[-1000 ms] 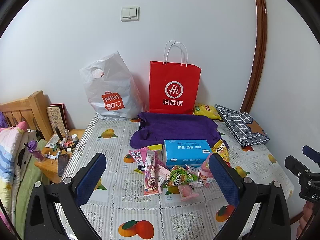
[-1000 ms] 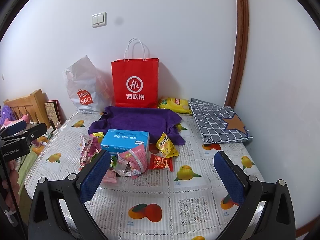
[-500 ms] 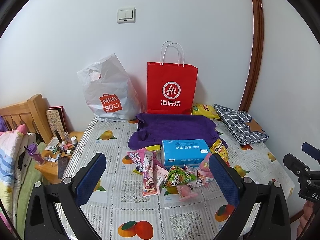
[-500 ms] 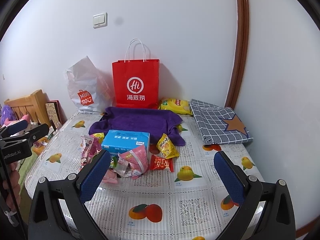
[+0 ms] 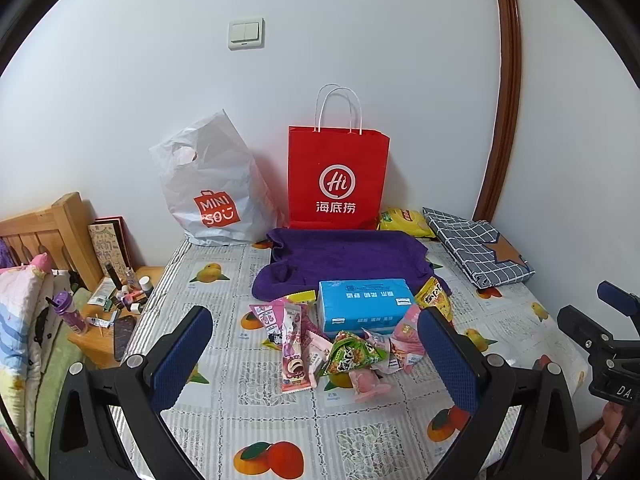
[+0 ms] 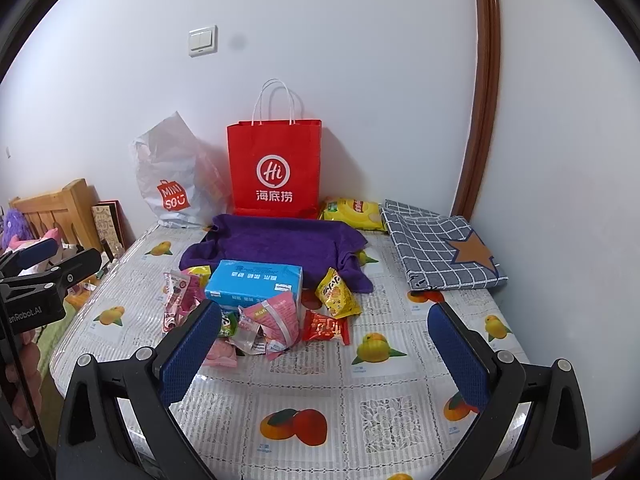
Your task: Organize snacks
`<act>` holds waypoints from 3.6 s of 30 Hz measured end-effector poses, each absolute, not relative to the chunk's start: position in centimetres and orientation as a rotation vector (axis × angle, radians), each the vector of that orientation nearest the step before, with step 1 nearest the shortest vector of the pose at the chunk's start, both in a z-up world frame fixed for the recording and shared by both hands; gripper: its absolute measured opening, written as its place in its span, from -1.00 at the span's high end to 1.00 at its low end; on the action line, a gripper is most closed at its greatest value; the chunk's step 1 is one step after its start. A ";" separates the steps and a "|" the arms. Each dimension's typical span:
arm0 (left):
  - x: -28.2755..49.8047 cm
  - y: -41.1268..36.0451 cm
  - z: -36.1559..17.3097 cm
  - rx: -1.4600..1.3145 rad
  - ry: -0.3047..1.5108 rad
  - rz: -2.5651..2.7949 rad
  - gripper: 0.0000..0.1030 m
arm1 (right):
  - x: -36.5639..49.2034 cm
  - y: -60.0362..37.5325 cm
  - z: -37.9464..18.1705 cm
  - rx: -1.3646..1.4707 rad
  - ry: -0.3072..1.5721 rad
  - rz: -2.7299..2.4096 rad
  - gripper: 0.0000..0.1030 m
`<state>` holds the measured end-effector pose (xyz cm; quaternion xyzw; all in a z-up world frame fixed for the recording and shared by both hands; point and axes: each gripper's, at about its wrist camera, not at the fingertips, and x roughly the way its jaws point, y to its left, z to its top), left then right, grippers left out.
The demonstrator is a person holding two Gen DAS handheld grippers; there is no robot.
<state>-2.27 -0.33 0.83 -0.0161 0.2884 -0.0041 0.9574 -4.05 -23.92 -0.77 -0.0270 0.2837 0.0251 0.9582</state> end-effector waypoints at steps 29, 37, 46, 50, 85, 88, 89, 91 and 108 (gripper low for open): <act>4.3 0.5 -5.8 -0.038 0.731 -0.019 -0.99 | 4.1 -23.9 -8.2 -0.060 0.714 0.021 -0.99; 8.3 1.9 -9.5 0.022 0.826 -0.004 -0.99 | 8.5 -25.1 -12.4 -0.037 0.718 -0.036 -0.93; 11.5 5.0 -12.7 -0.049 0.870 -0.014 -0.99 | 13.8 -26.9 -16.7 0.039 0.825 -0.035 -0.70; 12.7 5.7 -13.6 -0.052 0.878 -0.023 -0.99 | 15.3 -27.8 -17.8 0.102 0.836 -0.035 -0.70; 15.3 5.2 -18.4 -0.072 0.956 -0.200 -0.98 | 19.1 -24.6 -21.1 -0.071 0.862 -0.011 -0.22; 15.3 5.2 -18.4 -0.074 0.957 -0.202 -0.98 | 19.6 -24.4 -20.8 -0.091 0.860 -0.005 -0.32; 15.3 5.2 -18.4 -0.073 0.957 -0.203 -0.98 | 19.9 -24.2 -20.8 -0.106 0.863 -0.003 -0.33; 15.3 5.1 -18.5 -0.072 0.959 -0.203 -0.98 | 20.3 -23.9 -20.7 -0.121 0.865 0.003 -0.36; 15.2 5.4 -18.3 -0.090 0.949 -0.210 -0.98 | 18.4 -23.0 -20.2 -0.142 0.811 0.061 0.41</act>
